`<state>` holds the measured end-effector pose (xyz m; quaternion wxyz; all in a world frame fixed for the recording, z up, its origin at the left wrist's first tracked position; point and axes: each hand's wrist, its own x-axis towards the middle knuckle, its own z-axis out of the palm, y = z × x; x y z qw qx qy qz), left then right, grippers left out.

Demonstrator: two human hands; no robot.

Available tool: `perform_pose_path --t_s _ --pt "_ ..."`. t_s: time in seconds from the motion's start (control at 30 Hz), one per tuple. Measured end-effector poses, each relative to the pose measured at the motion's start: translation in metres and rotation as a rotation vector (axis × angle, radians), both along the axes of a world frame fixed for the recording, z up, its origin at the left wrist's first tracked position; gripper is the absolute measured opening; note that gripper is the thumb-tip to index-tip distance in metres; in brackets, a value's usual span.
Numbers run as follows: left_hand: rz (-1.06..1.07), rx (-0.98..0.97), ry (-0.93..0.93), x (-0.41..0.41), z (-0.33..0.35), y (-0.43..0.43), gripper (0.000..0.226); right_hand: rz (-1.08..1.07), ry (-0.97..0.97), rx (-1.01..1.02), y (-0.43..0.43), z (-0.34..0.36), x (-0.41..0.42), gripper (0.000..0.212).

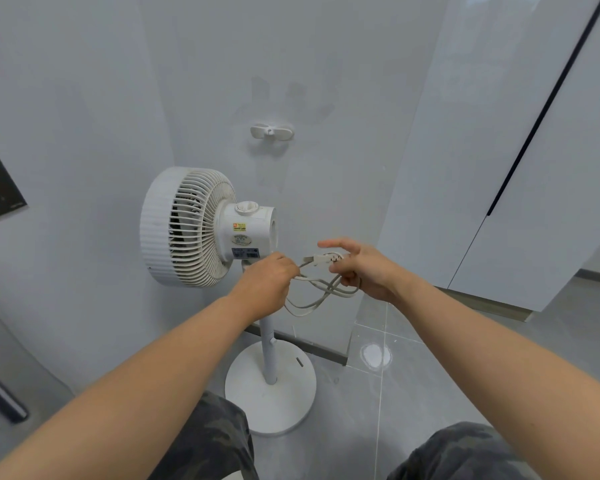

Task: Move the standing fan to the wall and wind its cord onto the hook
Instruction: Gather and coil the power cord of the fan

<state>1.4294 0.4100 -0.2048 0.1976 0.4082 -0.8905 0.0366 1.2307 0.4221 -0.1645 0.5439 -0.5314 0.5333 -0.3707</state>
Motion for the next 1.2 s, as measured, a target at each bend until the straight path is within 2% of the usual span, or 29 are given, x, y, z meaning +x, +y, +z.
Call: perform_pose_path --t_s 0.13,0.2,0.33,0.47,0.57,0.63,0.7,0.8,1.0,1.1,1.17,1.2 --pt "0.121 0.184 0.047 -0.004 0.01 0.001 0.027 -0.042 0.051 -0.039 0.005 0.001 0.007 0.036" --pt "0.125 0.211 0.029 -0.006 0.014 0.003 0.024 -0.128 0.141 -0.093 0.005 0.0 0.011 0.029" --pt "0.103 0.228 0.001 -0.007 0.015 0.003 0.025 -0.237 0.172 -0.221 0.005 -0.001 0.017 0.02" --pt "0.092 0.239 -0.067 -0.005 0.016 0.002 0.025 -0.294 0.284 -0.319 0.001 -0.001 0.02 0.013" --pt "0.155 0.247 -0.014 -0.01 0.017 0.003 0.017 -0.304 0.282 -0.354 0.001 0.003 0.023 0.015" --pt "0.218 0.325 0.061 -0.016 0.02 0.004 0.015 -0.298 0.271 -0.383 0.004 0.008 0.026 0.014" --pt "0.242 0.417 0.13 -0.022 0.021 0.004 0.017 -0.288 0.197 -0.384 0.005 0.014 0.029 0.012" --pt "0.247 0.485 0.177 -0.025 0.02 0.003 0.017 -0.271 0.086 -0.35 0.003 0.021 0.032 0.022" --pt "0.334 0.57 0.176 -0.021 0.008 0.002 0.021 -0.254 -0.347 -0.186 -0.007 0.045 0.025 0.037" --pt "0.387 0.653 0.289 -0.013 -0.003 -0.004 0.019 -0.217 -0.521 -0.124 -0.007 0.059 0.022 0.042" --pt "0.406 0.717 0.426 -0.008 -0.007 -0.01 0.013 -0.247 -0.541 -0.103 -0.006 0.064 0.023 0.042" --pt "0.414 0.749 0.499 -0.007 -0.008 -0.011 0.009 -0.272 -0.467 -0.126 -0.006 0.064 0.022 0.043"
